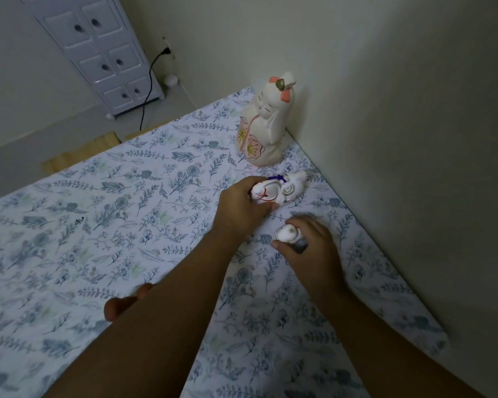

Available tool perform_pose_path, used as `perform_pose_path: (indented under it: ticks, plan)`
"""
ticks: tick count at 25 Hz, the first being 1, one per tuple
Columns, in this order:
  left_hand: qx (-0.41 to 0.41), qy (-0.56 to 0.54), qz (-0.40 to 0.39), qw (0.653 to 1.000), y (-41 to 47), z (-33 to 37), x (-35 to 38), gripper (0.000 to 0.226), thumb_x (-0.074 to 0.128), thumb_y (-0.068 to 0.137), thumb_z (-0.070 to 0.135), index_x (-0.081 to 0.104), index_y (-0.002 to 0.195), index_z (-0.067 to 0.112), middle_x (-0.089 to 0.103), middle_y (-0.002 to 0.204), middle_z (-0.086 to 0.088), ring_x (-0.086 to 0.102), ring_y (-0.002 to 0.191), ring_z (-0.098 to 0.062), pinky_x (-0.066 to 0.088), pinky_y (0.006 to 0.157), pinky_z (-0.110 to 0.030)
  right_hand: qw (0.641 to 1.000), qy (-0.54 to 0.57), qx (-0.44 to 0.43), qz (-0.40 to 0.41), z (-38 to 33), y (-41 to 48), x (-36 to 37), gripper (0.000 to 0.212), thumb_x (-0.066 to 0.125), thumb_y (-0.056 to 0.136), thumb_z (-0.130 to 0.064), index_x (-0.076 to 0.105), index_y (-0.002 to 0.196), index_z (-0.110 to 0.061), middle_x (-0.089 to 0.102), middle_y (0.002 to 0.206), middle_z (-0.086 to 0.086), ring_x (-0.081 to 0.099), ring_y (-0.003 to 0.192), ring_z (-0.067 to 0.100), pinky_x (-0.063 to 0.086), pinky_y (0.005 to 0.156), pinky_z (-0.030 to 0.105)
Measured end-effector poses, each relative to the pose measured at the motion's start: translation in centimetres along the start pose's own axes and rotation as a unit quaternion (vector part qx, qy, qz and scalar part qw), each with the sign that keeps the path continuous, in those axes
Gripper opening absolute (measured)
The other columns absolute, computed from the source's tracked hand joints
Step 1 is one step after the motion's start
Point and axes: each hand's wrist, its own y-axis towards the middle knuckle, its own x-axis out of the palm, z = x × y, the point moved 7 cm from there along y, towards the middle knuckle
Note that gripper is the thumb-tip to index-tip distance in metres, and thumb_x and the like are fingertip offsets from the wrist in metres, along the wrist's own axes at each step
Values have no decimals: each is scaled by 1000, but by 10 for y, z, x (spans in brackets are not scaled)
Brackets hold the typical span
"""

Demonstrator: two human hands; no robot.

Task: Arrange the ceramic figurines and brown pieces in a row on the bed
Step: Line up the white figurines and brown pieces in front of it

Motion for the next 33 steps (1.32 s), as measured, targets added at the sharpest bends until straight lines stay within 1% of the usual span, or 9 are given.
perform_pose_path:
  ticks: [4, 10, 13, 16, 18, 22, 24, 30, 33]
  plan:
    - [-20, 34, -21, 999, -19, 4, -21, 60, 88, 75, 32, 66, 129, 17, 72, 123, -2, 65, 110, -14, 51, 97, -29, 1000, -25, 12, -3, -10, -4, -5, 68, 87, 67, -41, 62, 127, -18, 63, 127, 3, 53, 120, 21, 47, 95, 34]
    - [-21, 114, 23, 993, -126, -26, -120, 45, 66, 94, 29, 59, 137, 19, 60, 141, -1, 49, 135, -16, 33, 105, -21, 985, -66, -149, 56, -84, -48, 2, 44, 71, 88, -33, 61, 127, -14, 61, 132, 5, 50, 129, 25, 41, 105, 48]
    - [-81, 105, 49, 990, -182, -63, -167, 49, 66, 85, 30, 59, 134, 26, 58, 140, 1, 54, 128, -17, 47, 103, -35, 984, -24, -170, -46, -125, -80, 50, 41, 64, 89, -31, 60, 128, -20, 57, 135, -1, 47, 129, 18, 39, 108, 40]
    - [-105, 115, 8, 988, -211, -96, -183, 63, 74, 74, 38, 59, 131, 18, 59, 125, 1, 57, 111, -16, 42, 87, -24, 962, -13, -123, -242, -151, -105, 124, 64, 72, 83, -23, 47, 141, -30, 43, 149, -2, 34, 139, 16, 36, 111, 37]
    - [-101, 120, -15, 988, -213, -112, -182, 52, 79, 77, 25, 63, 126, 15, 63, 116, -1, 59, 106, -18, 44, 84, -24, 952, 9, -94, -293, -161, -109, 158, 68, 73, 82, -11, 46, 142, -27, 46, 147, 1, 41, 137, 18, 42, 107, 34]
    - [-100, 89, 6, 991, -211, -129, -184, 38, 73, 84, 11, 63, 120, 16, 72, 95, -3, 68, 92, -23, 55, 82, -37, 979, 45, -42, -195, -160, -110, 171, 42, 73, 84, -7, 61, 119, -28, 66, 112, -6, 63, 102, 10, 46, 77, 6]
    - [-96, 59, 3, 994, -208, -123, -177, 28, 74, 82, 10, 60, 104, 20, 71, 84, -1, 69, 82, -21, 59, 75, -42, 988, 66, -3, -138, -147, -114, 153, 39, 75, 82, -13, 59, 112, -34, 67, 100, -11, 64, 89, 1, 47, 68, 4]
    - [63, 25, -69, 995, -176, -33, -88, 26, 75, 80, -2, 67, 103, 6, 69, 99, -11, 65, 95, -25, 56, 86, -45, 995, 84, 52, 17, -69, -114, 36, 39, 80, 79, -16, 62, 109, -35, 62, 96, -24, 58, 92, -18, 47, 72, 1]
    - [101, 19, -121, 987, -148, 11, -20, 34, 77, 82, 2, 69, 114, 7, 70, 112, -10, 66, 104, -23, 55, 93, -40, 990, 51, 95, 87, -17, -105, -24, 37, 79, 81, -19, 64, 114, -26, 66, 102, -13, 61, 87, -6, 48, 74, 6]
